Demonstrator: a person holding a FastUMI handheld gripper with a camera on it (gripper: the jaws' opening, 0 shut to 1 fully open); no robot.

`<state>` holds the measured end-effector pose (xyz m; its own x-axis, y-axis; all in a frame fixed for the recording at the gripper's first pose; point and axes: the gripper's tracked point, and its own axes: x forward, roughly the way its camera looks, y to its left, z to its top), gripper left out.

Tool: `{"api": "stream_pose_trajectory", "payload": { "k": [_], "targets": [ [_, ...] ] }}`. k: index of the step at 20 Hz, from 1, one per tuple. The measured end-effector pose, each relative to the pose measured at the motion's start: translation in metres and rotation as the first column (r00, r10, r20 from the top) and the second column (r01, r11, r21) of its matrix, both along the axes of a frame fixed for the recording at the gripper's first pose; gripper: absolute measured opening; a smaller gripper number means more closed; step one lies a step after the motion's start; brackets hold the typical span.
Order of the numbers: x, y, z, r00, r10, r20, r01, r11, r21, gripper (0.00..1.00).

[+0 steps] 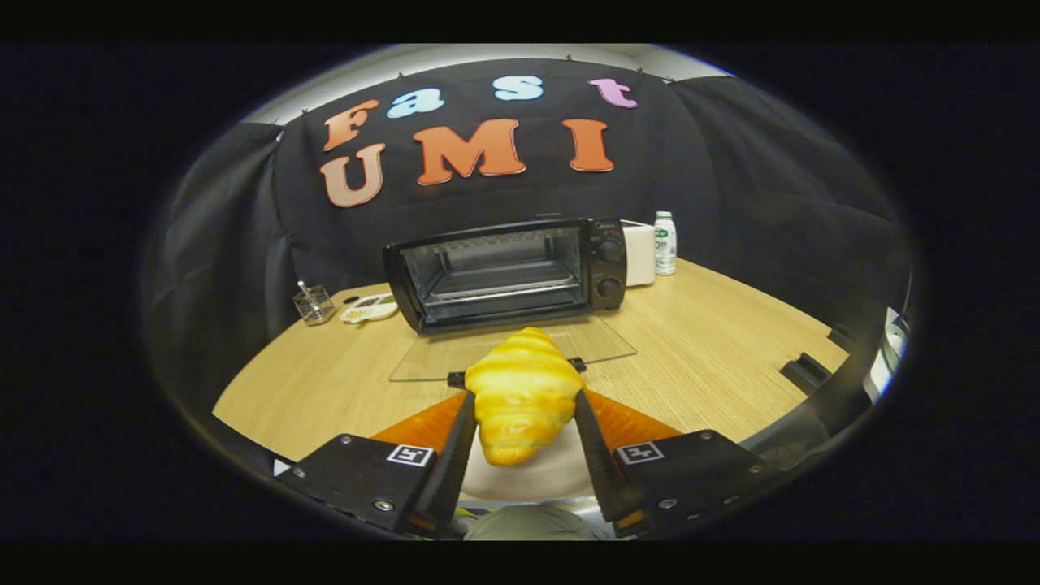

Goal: Open the toaster oven, put the food inside, and close the toaster oven door.

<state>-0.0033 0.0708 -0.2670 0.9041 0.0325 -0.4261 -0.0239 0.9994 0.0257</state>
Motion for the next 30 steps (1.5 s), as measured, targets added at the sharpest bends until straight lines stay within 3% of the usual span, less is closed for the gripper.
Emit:
{"api": "stream_pose_trajectory", "payload": {
  "k": [5, 10, 17, 22, 30],
  "targets": [
    [0.059, 0.005, 0.03, 0.997, 0.059, 0.042, -0.056, 0.997, -0.058, 0.67],
    [0.118, 0.021, 0.037, 0.995, 0.082, 0.056, -0.081, 0.996, -0.024, 0.67],
    [0.19, 0.022, 0.024, 0.998, 0.067, 0.02, -0.066, 0.996, -0.058, 0.67],
    [0.227, 0.039, 0.017, 0.995, 0.093, 0.033, -0.096, 0.991, 0.097, 0.67],
    [0.249, 0.055, 0.012, 0.989, 0.139, 0.052, -0.149, 0.932, 0.33, 0.67]
  ]
}}
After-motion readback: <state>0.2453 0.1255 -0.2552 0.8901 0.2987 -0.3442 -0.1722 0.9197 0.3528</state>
